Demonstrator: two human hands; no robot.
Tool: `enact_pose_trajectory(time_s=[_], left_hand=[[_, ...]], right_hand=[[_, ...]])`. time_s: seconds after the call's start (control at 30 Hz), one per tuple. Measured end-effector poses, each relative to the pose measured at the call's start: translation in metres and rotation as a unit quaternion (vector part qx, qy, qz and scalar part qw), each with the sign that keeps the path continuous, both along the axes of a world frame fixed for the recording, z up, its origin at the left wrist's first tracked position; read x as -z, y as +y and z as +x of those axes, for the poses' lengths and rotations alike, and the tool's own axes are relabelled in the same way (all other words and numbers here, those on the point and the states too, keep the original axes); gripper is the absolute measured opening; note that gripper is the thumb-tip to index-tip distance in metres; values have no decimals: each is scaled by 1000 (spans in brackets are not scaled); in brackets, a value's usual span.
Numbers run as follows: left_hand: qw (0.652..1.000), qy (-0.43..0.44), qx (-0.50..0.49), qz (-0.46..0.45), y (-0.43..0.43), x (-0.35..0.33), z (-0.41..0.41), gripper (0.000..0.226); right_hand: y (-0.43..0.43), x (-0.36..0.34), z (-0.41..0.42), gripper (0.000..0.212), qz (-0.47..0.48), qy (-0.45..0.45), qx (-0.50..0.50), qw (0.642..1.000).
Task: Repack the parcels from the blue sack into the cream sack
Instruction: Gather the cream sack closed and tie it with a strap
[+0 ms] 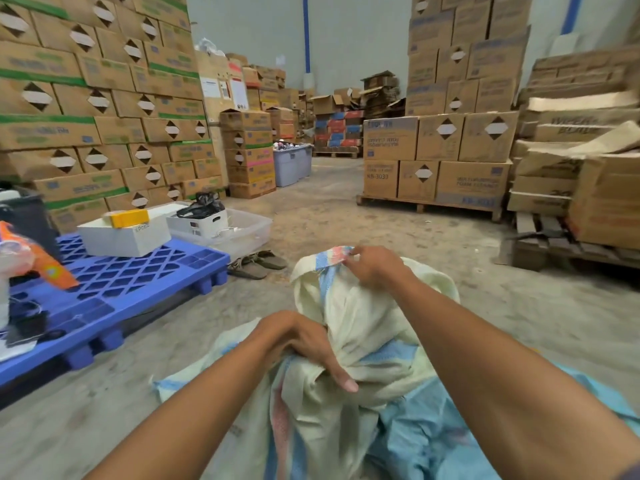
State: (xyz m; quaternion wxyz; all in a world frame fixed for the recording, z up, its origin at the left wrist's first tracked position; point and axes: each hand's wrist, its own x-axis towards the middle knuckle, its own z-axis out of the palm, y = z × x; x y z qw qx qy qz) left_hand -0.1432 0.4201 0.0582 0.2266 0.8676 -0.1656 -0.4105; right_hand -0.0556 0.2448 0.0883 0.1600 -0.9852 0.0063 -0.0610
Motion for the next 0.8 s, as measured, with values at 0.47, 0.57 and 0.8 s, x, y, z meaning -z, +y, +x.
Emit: enact_pose_trajectory(time_s=[0.47, 0.57, 0.8], left_hand=[[798, 8, -370, -476, 51, -26, 45, 14], [731, 8, -416, -541, 54, -37, 55, 8], [727, -104, -432, -523, 60, -62, 63, 46]], right_hand=[[37, 7, -2, 38, 216, -160, -30, 963], [62, 20, -23, 51, 256, -185, -47, 947], [106, 74, -65, 117, 294, -206, -165, 919]])
